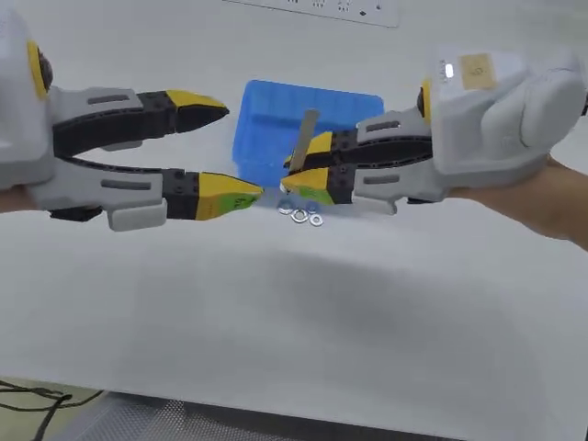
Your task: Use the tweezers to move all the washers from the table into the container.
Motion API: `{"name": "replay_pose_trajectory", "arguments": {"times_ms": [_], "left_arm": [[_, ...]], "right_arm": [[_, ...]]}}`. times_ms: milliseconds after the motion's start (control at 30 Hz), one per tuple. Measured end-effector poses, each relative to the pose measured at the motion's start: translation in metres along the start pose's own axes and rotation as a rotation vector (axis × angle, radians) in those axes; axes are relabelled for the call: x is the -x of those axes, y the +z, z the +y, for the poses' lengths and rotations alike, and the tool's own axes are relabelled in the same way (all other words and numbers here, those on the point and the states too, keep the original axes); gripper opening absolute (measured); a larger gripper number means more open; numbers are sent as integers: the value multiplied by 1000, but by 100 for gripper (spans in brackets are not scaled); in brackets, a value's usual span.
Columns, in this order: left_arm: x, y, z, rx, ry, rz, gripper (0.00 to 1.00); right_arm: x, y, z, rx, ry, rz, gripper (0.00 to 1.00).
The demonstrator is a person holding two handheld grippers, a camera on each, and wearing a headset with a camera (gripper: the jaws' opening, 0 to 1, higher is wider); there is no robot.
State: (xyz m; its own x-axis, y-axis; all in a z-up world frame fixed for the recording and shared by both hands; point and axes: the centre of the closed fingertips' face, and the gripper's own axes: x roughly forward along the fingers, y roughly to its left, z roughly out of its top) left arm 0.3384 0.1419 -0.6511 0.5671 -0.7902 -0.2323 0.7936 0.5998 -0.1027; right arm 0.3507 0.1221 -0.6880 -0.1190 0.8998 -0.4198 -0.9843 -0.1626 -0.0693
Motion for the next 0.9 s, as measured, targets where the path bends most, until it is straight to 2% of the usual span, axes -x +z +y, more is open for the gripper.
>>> {"name": "replay_pose_trajectory", "arguments": {"times_ms": [233,267,400,633,767,900], "left_arm": [[11,-4,4,28,31,-13,68],[12,-5,5,48,36,-16,71],[14,-11,8,52,48,-7,76],[15,-14,15,79,75,-13,90],[15,-18,20,96,92,-13,99],[13,-21,20,104,104,-7,99]], "right_arm": [[11,13,-12,13,-48,-19,9],[13,15,-15,15,-55,-21,9],[22,21,-31,6,-101,-44,9],[34,12,-68,18,-184,-15,9],[34,4,-88,3,-220,-12,9],[29,-9,-103,-14,-241,-3,9]]}}
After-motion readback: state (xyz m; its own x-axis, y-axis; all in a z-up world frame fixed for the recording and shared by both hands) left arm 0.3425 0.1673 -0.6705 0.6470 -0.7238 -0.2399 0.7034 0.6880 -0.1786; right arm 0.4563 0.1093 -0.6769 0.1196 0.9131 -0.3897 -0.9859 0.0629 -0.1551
